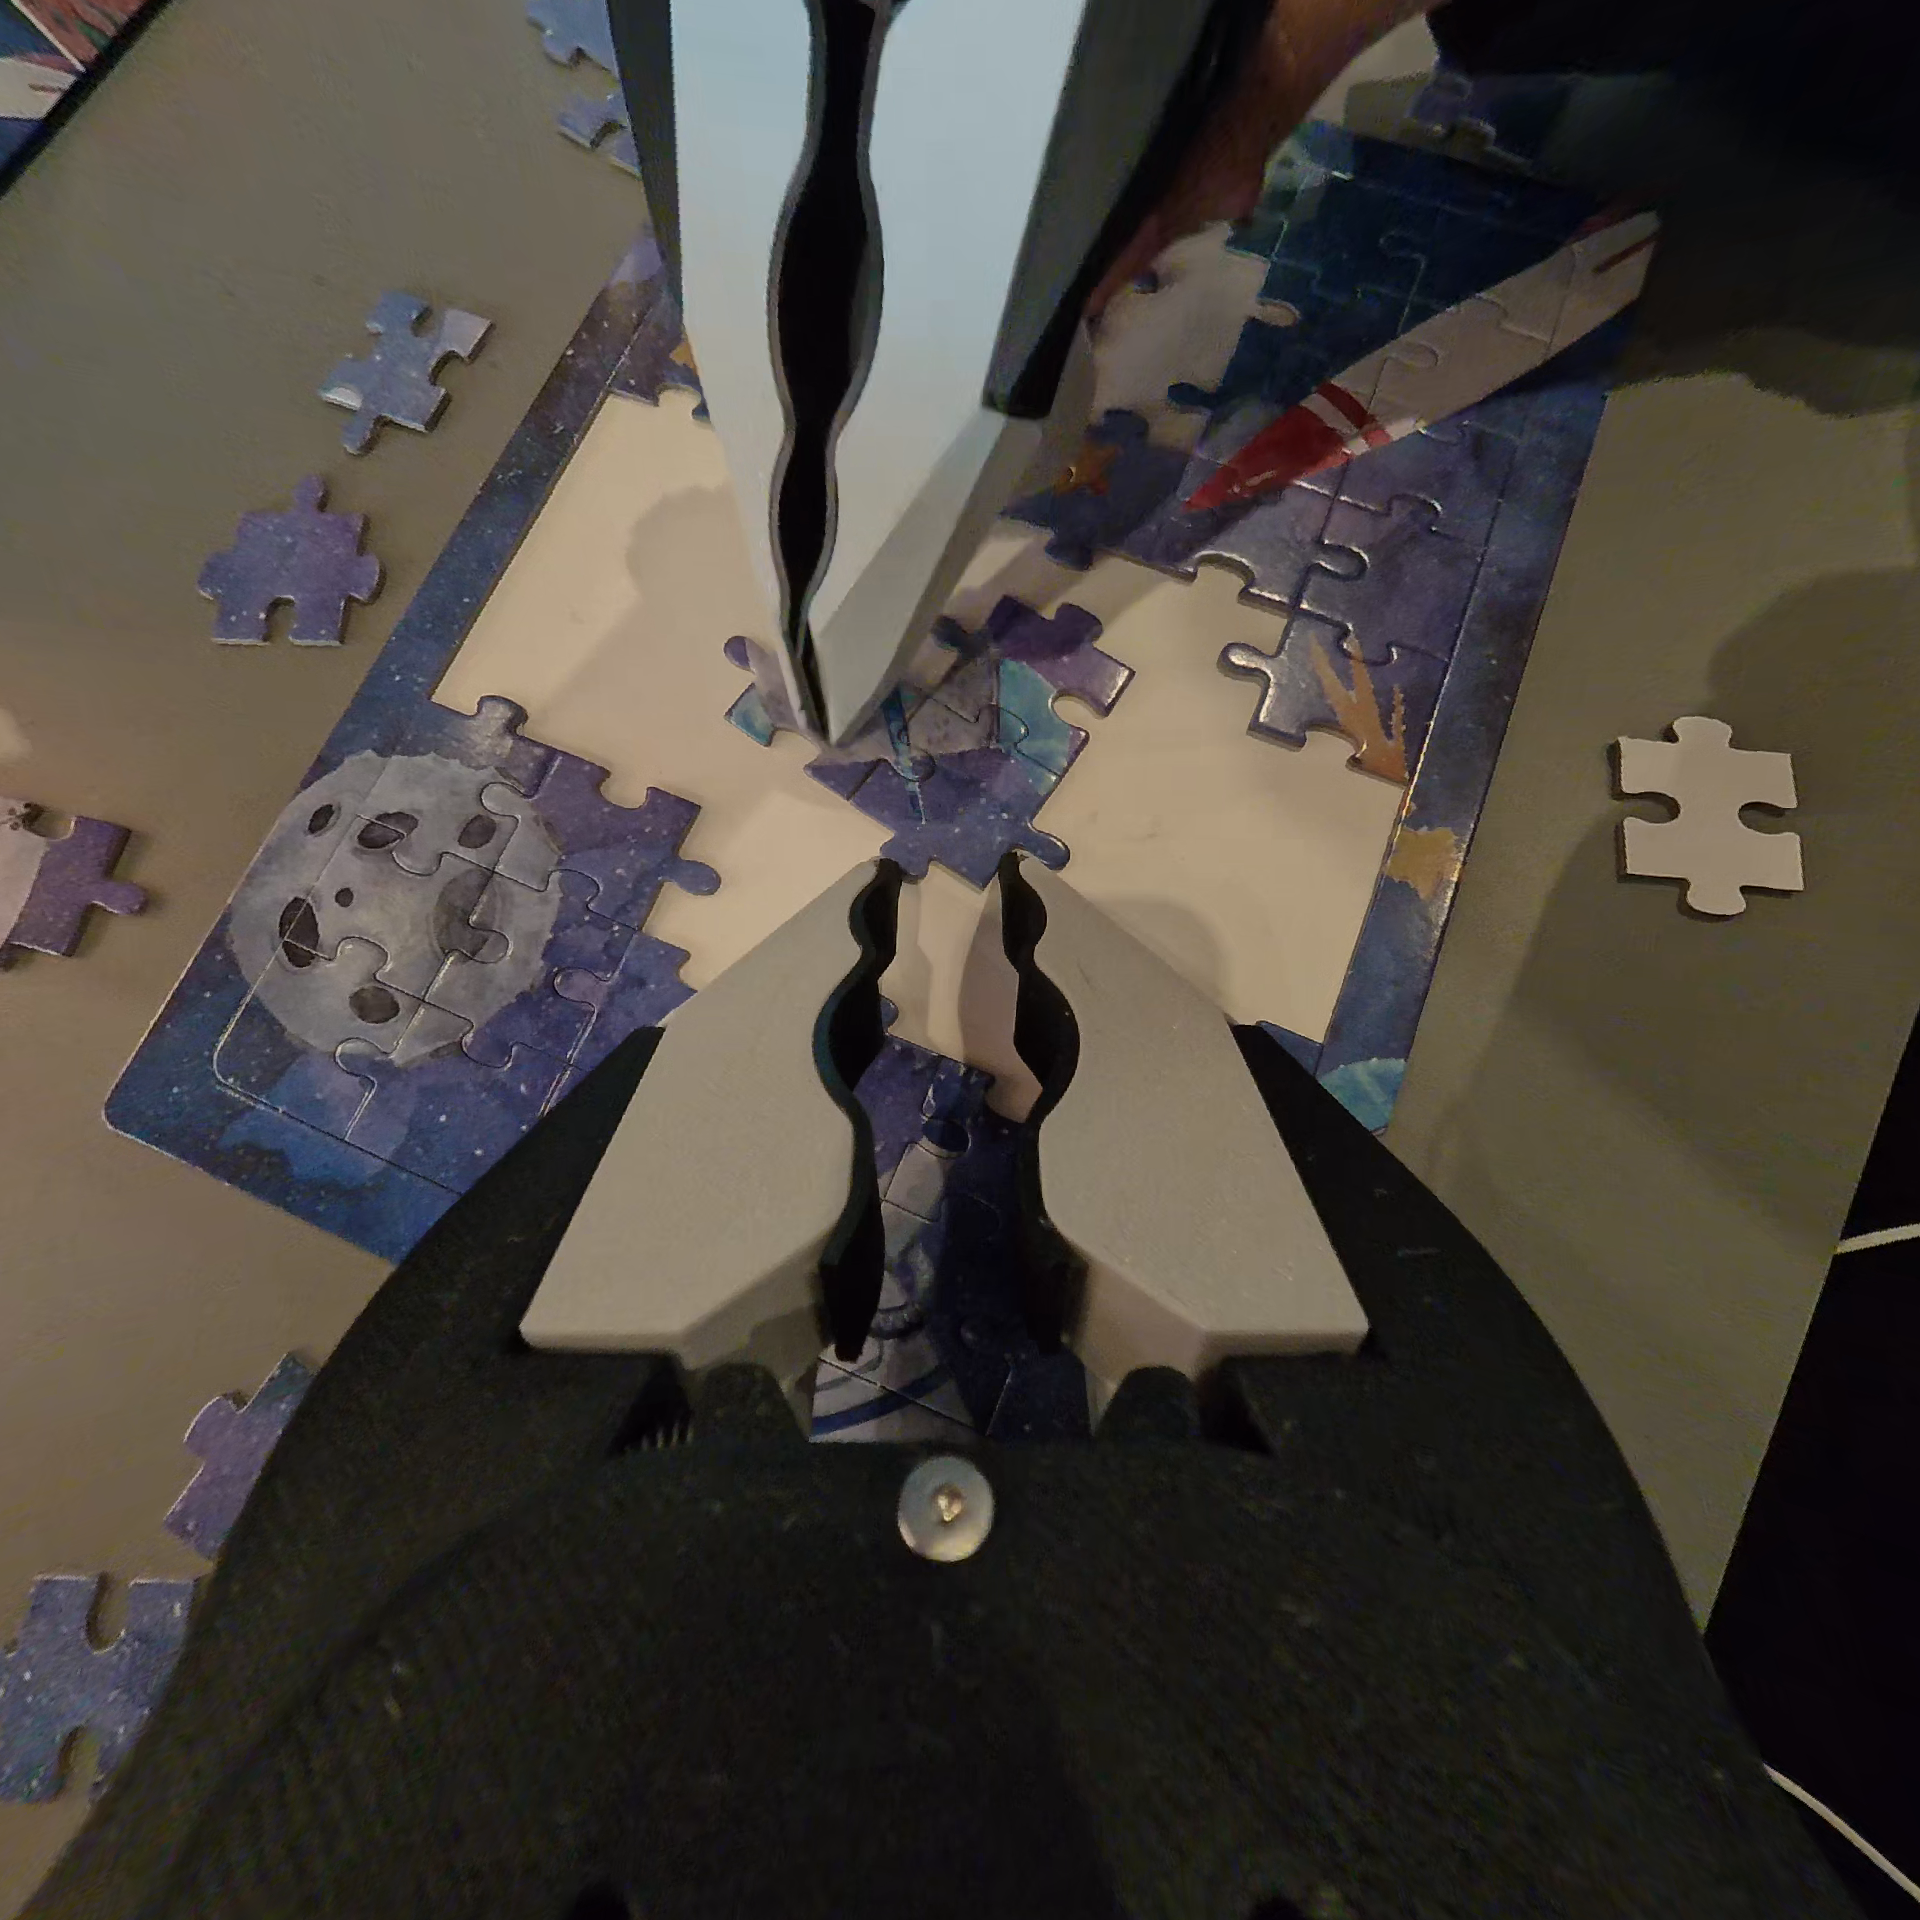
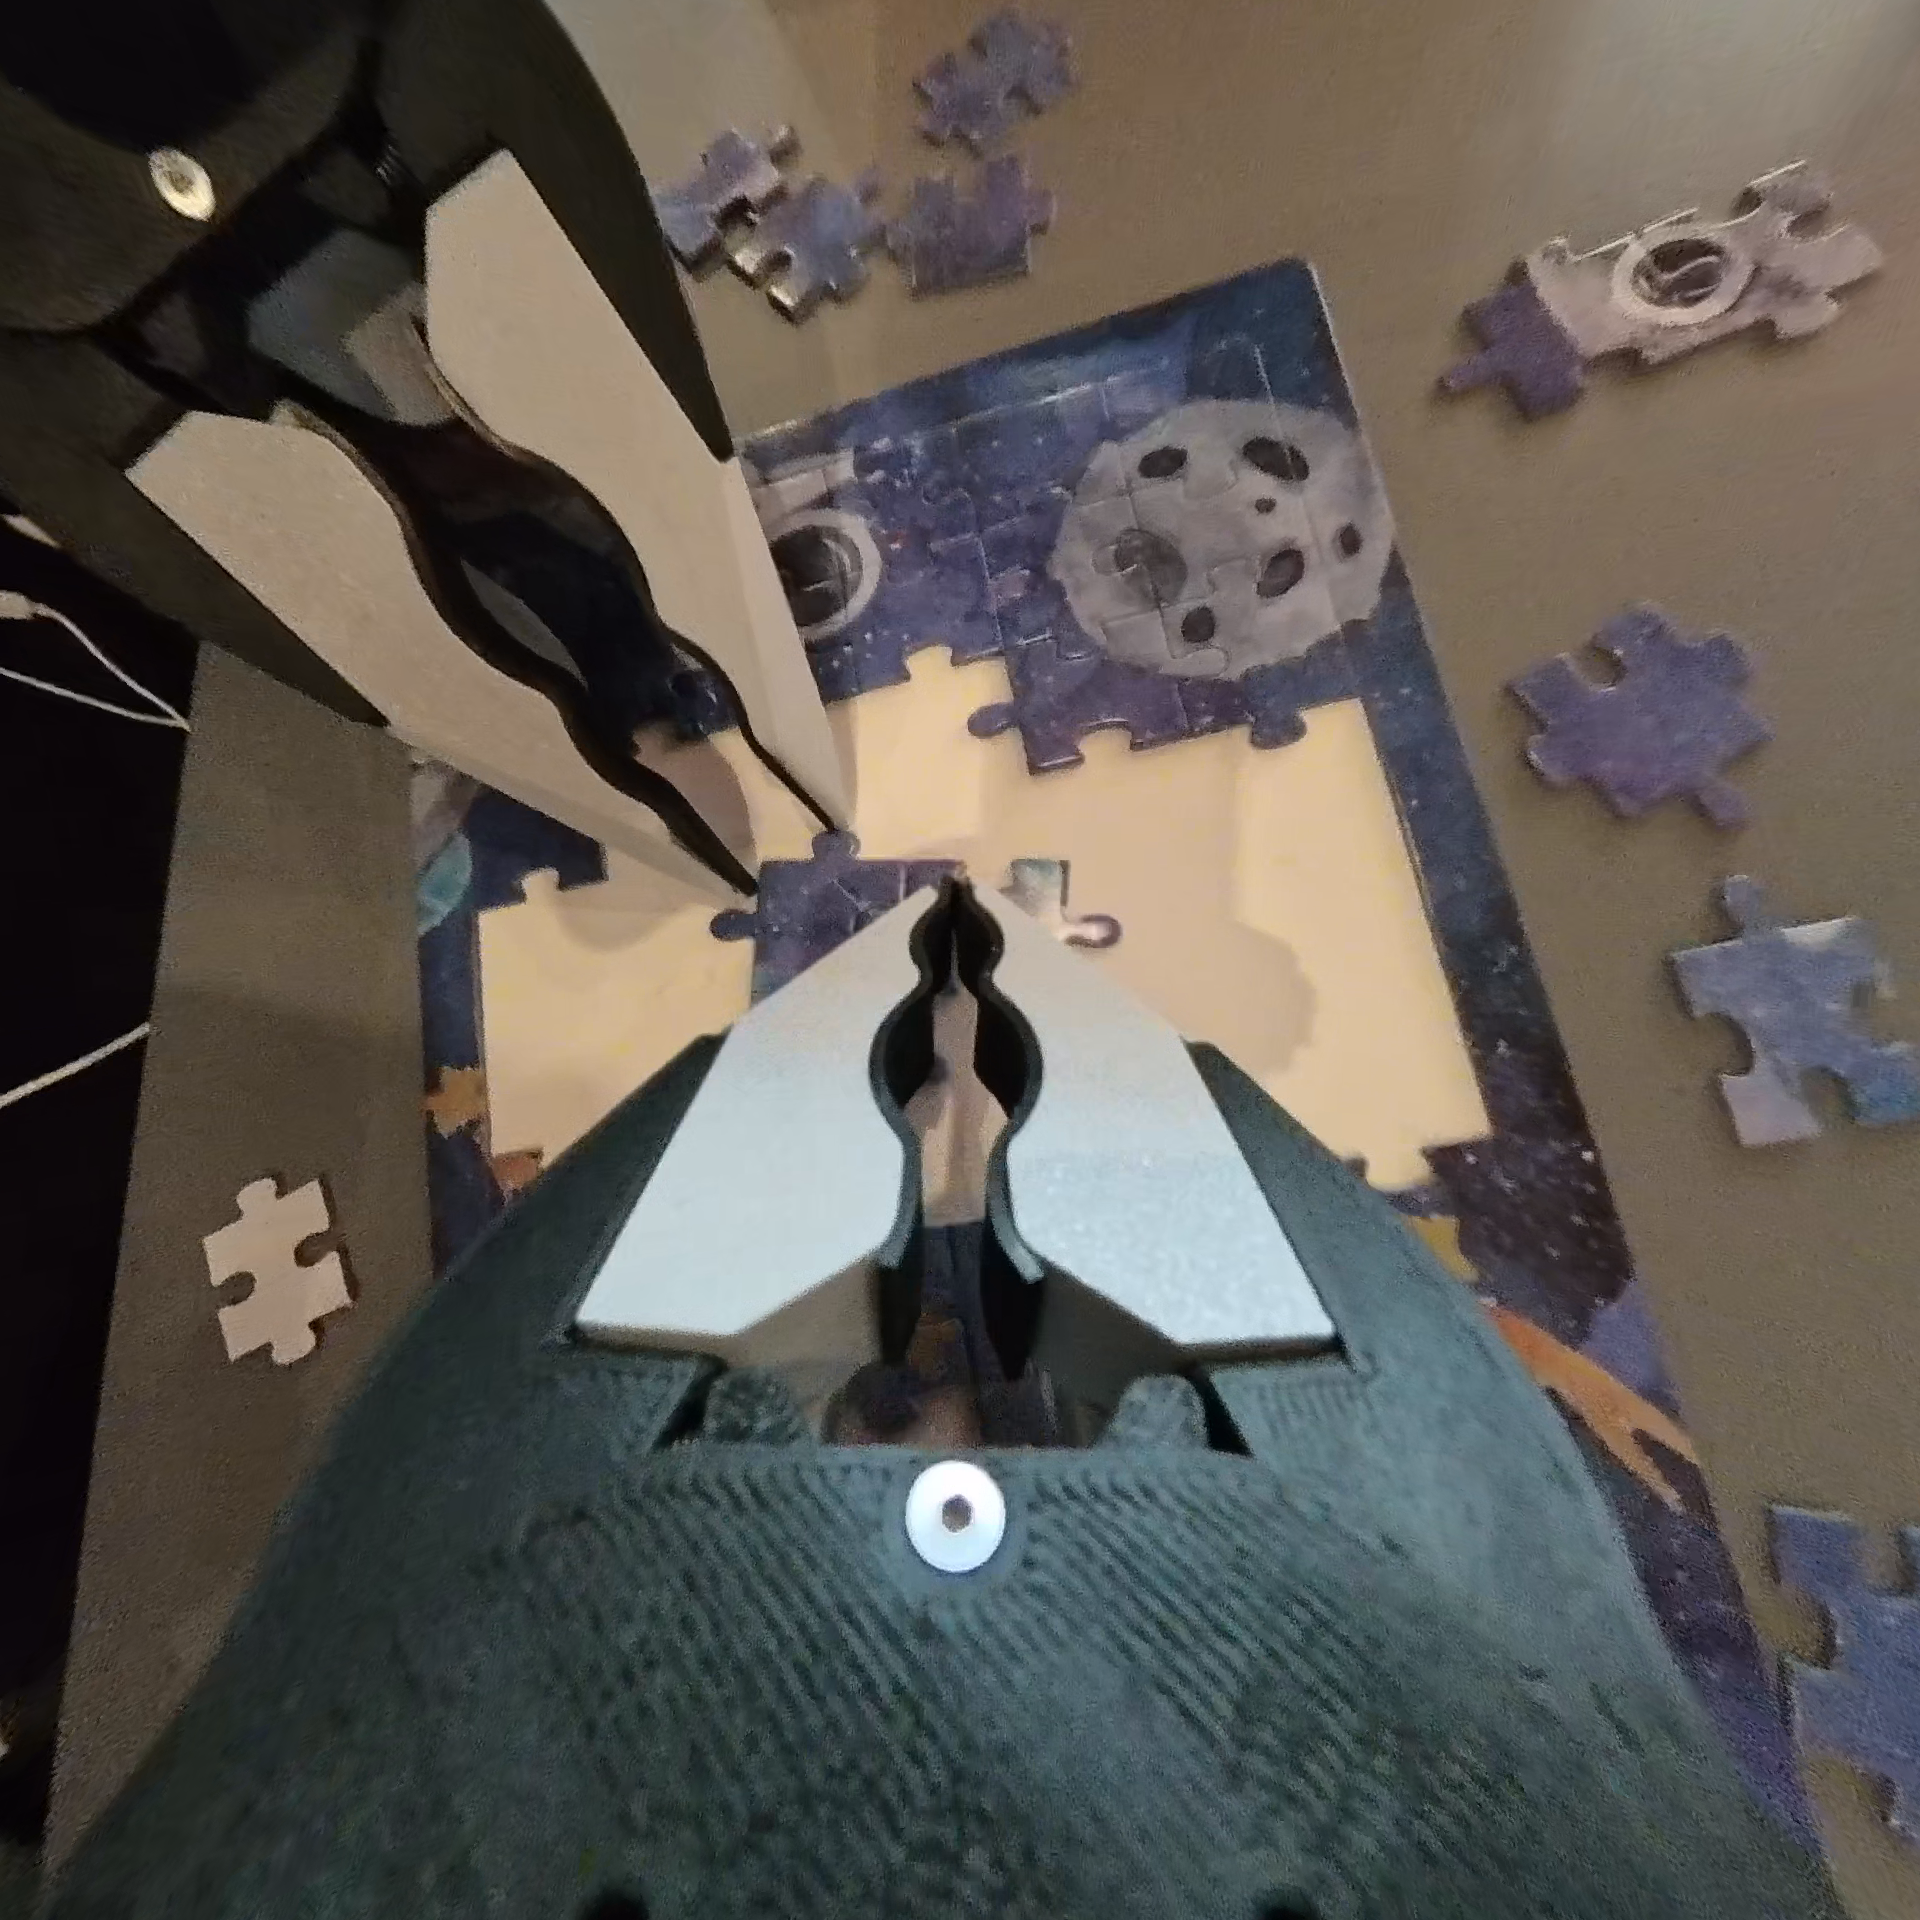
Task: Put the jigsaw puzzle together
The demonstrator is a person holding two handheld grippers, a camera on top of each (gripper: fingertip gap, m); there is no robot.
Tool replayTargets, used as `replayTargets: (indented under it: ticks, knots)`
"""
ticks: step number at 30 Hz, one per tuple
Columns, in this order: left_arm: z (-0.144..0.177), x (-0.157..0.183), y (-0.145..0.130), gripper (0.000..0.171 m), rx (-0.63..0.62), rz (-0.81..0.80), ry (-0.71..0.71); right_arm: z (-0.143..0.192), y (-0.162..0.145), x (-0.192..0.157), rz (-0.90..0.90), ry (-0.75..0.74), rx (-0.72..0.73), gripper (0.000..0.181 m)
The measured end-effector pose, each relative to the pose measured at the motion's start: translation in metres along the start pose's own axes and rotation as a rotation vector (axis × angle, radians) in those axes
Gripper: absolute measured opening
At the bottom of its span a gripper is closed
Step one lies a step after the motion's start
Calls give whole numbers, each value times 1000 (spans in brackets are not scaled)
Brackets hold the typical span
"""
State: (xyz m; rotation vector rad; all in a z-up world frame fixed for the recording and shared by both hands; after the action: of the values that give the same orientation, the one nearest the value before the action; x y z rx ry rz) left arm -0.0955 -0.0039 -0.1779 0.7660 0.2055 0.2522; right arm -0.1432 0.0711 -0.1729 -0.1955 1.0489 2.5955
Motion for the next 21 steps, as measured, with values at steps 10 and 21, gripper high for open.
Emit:
replayTargets:
  ticks: [10,21]
  knots:
    - [0,0,0,19,0,1,-1,5,-3,3,49,-11,3,0]
    - [0,0,0,21,0,0,9,17,-13,22,-44,-2,8,0]
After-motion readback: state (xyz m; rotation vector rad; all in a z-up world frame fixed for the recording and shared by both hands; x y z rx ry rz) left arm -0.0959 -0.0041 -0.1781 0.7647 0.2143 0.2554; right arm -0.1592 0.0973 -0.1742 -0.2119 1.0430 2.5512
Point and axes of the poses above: each gripper's, where its closed fingertips meet, z back along the fingers, y out of its top, x = y × z across the jaws, the point moved 5 cm from there along z, back along the fingers, and after that the axes turned 5 degrees about -z, right-handed, at the moved point
